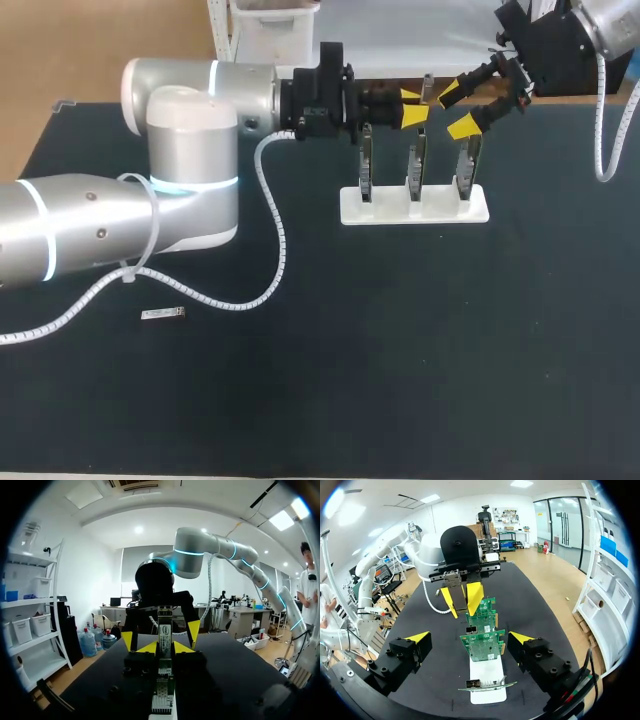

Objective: Pick up the optical module with the left hand, and insert it into the network port with the right hand.

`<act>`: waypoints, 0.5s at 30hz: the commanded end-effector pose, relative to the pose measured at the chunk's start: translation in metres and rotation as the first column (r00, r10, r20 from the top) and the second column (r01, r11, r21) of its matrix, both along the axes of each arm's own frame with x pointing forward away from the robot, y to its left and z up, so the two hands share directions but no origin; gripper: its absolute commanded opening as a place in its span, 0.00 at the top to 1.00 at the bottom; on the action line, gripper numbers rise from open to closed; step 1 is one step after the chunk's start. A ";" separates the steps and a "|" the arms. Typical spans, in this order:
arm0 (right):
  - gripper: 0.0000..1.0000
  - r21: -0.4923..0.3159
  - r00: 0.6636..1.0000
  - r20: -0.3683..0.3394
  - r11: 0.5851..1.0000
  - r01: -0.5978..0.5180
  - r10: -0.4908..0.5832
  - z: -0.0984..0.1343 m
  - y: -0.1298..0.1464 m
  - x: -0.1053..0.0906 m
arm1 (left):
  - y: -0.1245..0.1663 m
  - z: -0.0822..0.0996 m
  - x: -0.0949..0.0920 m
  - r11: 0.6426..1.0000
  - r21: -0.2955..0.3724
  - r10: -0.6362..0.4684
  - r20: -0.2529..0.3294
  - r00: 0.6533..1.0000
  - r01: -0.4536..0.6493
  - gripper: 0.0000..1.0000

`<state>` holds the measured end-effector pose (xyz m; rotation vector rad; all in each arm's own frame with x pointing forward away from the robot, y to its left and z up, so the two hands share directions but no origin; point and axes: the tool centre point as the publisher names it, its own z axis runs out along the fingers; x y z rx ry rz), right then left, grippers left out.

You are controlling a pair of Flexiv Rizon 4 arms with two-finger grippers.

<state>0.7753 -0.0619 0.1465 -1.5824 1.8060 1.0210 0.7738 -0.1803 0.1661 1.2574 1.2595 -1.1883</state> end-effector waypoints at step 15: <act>0.00 0.000 1.000 0.003 1.000 0.003 -0.003 0.000 0.000 -0.002 | -0.004 -0.002 0.006 1.000 -0.002 -0.018 -0.006 1.000 0.018 1.00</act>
